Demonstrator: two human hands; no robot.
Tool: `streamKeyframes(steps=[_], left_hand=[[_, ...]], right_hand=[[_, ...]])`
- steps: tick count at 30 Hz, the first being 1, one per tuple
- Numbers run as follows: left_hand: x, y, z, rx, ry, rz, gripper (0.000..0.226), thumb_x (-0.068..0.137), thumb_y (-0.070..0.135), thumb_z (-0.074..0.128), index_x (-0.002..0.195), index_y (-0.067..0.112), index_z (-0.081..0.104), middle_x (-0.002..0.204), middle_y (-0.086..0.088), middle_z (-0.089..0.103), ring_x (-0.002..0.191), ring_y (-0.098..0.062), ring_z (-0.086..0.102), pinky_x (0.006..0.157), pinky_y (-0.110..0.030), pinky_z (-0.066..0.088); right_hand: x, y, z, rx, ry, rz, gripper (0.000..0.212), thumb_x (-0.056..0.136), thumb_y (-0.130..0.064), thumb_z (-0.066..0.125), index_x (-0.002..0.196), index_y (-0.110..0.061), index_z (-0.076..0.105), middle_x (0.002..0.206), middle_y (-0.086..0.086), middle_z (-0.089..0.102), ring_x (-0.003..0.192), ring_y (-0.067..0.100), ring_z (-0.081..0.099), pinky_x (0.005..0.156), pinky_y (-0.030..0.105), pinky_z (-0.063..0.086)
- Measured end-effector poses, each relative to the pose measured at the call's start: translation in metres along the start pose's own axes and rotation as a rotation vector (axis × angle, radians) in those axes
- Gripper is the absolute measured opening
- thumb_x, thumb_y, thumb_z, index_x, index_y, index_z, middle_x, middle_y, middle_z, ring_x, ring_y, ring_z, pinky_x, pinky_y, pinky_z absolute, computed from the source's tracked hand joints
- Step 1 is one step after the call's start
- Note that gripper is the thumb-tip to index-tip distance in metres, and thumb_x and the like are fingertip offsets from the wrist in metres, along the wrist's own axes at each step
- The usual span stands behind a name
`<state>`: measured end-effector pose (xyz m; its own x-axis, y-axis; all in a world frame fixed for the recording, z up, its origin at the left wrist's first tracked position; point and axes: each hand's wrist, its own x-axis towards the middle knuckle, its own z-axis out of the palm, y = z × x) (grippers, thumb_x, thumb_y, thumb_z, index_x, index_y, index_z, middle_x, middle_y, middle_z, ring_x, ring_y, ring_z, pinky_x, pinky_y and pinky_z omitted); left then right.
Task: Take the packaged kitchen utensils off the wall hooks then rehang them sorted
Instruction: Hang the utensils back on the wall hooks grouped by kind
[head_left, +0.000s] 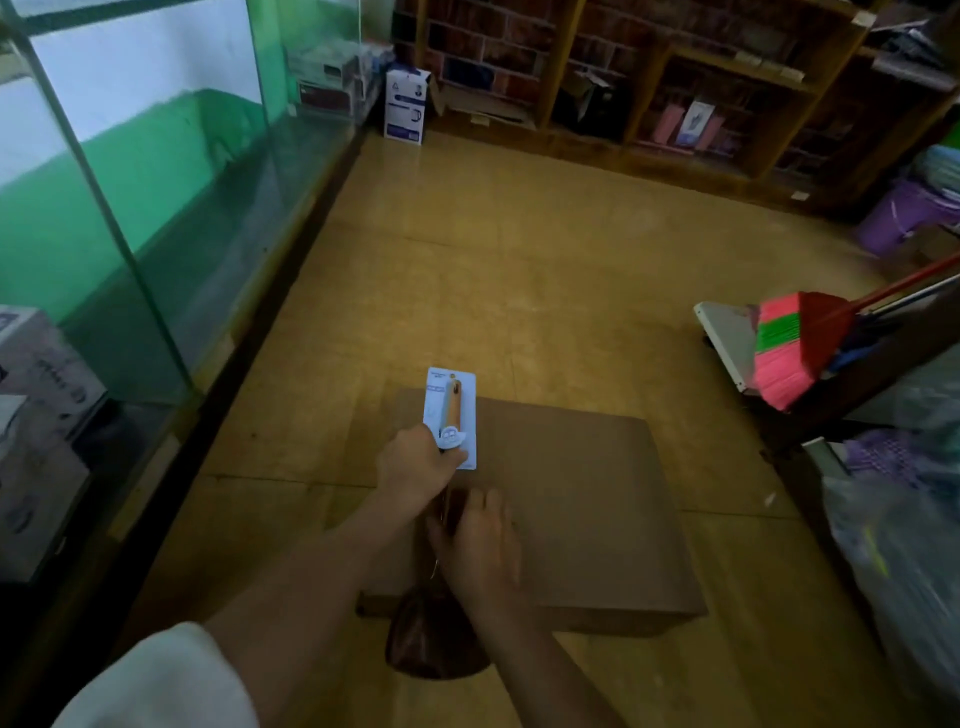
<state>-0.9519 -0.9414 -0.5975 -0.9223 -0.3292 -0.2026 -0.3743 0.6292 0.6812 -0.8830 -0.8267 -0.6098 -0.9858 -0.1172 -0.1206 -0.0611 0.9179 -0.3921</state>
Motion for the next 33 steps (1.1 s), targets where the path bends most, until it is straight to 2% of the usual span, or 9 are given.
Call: streamKeyframes(steps=[4, 7, 11, 14, 16, 20, 24, 28, 33], left_hand=[[0.007, 0.007, 0.009, -0.016, -0.022, -0.046, 0.032, 0.079, 0.040, 0.074, 0.081, 0.012, 0.059, 0.089, -0.006, 0.068, 0.081, -0.025, 0.067, 0.060, -0.030, 0.048], [0.007, 0.006, 0.015, -0.128, -0.020, -0.108, 0.032, 0.077, 0.037, 0.077, 0.092, 0.010, 0.068, 0.092, -0.008, 0.070, 0.081, -0.025, 0.067, 0.067, -0.034, 0.056], [-0.006, 0.024, 0.017, -0.245, -0.021, -0.119, 0.033, 0.079, 0.037, 0.075, 0.092, 0.008, 0.068, 0.088, -0.008, 0.069, 0.072, -0.022, 0.064, 0.054, -0.027, 0.048], [-0.025, 0.058, 0.017, -0.248, -0.044, -0.035, 0.028, 0.075, 0.039, 0.075, 0.072, 0.013, 0.064, 0.076, -0.004, 0.066, 0.068, -0.019, 0.063, 0.050, -0.023, 0.040], [-0.043, 0.090, 0.016, -0.295, -0.062, 0.015, 0.031, 0.072, 0.040, 0.073, 0.061, 0.015, 0.058, 0.067, -0.003, 0.064, 0.063, -0.019, 0.064, 0.052, -0.025, 0.047], [-0.102, 0.175, 0.012, -0.393, -0.101, 0.193, 0.043, 0.074, 0.037, 0.074, 0.046, 0.012, 0.053, 0.049, -0.008, 0.059, 0.051, -0.025, 0.064, 0.056, -0.041, 0.058], [-0.185, 0.270, 0.013, -0.512, -0.173, 0.384, 0.035, 0.076, 0.036, 0.078, 0.062, 0.011, 0.059, 0.061, -0.016, 0.064, 0.052, -0.024, 0.062, 0.059, -0.049, 0.059], [-0.291, 0.359, 0.015, -0.600, -0.211, 0.590, 0.031, 0.076, 0.036, 0.081, 0.075, 0.017, 0.057, 0.067, -0.003, 0.065, 0.054, -0.026, 0.068, 0.054, -0.040, 0.058], [-0.422, 0.441, 0.031, -0.639, -0.275, 0.796, 0.035, 0.070, 0.048, 0.079, 0.075, 0.020, 0.058, 0.067, -0.001, 0.067, 0.060, -0.023, 0.067, 0.064, -0.049, 0.059]], right_hand=[[0.000, -0.008, 0.019, 0.061, 0.003, 0.045, 0.031, 0.104, -0.043, 0.038, 0.117, -0.020, 0.054, 0.113, -0.001, 0.058, 0.099, 0.017, 0.061, 0.076, 0.028, 0.048], [0.000, -0.009, 0.020, 0.111, 0.007, 0.064, 0.027, 0.105, -0.038, 0.038, 0.115, -0.018, 0.054, 0.107, 0.001, 0.065, 0.093, 0.021, 0.065, 0.078, 0.035, 0.053], [-0.013, 0.007, 0.004, 0.183, 0.044, 0.088, 0.030, 0.106, -0.040, 0.036, 0.116, -0.016, 0.052, 0.107, 0.004, 0.064, 0.098, 0.025, 0.064, 0.076, 0.033, 0.045], [-0.027, 0.022, -0.020, 0.298, 0.124, 0.117, 0.032, 0.105, -0.042, 0.041, 0.115, -0.016, 0.055, 0.105, 0.003, 0.064, 0.096, 0.023, 0.065, 0.080, 0.033, 0.049], [-0.038, 0.036, -0.046, 0.322, 0.203, 0.111, 0.024, 0.103, -0.034, 0.048, 0.115, -0.014, 0.057, 0.106, 0.003, 0.064, 0.094, 0.020, 0.064, 0.079, 0.031, 0.049], [-0.074, 0.073, -0.119, 0.251, 0.345, 0.135, 0.022, 0.103, -0.033, 0.045, 0.119, -0.021, 0.054, 0.107, -0.002, 0.064, 0.097, 0.019, 0.063, 0.080, 0.032, 0.047], [-0.128, 0.119, -0.204, 0.315, 0.546, 0.155, 0.029, 0.101, -0.044, 0.044, 0.124, -0.028, 0.050, 0.105, -0.003, 0.066, 0.097, 0.023, 0.065, 0.080, 0.036, 0.049], [-0.197, 0.175, -0.284, 0.196, 0.870, 0.085, 0.034, 0.098, -0.053, 0.036, 0.126, -0.036, 0.042, 0.098, -0.006, 0.068, 0.082, 0.018, 0.066, 0.066, 0.032, 0.050], [-0.294, 0.246, -0.367, 0.123, 1.089, 0.101, 0.036, 0.098, -0.055, 0.040, 0.126, -0.034, 0.047, 0.083, -0.005, 0.068, 0.067, 0.018, 0.064, 0.056, 0.038, 0.051]])
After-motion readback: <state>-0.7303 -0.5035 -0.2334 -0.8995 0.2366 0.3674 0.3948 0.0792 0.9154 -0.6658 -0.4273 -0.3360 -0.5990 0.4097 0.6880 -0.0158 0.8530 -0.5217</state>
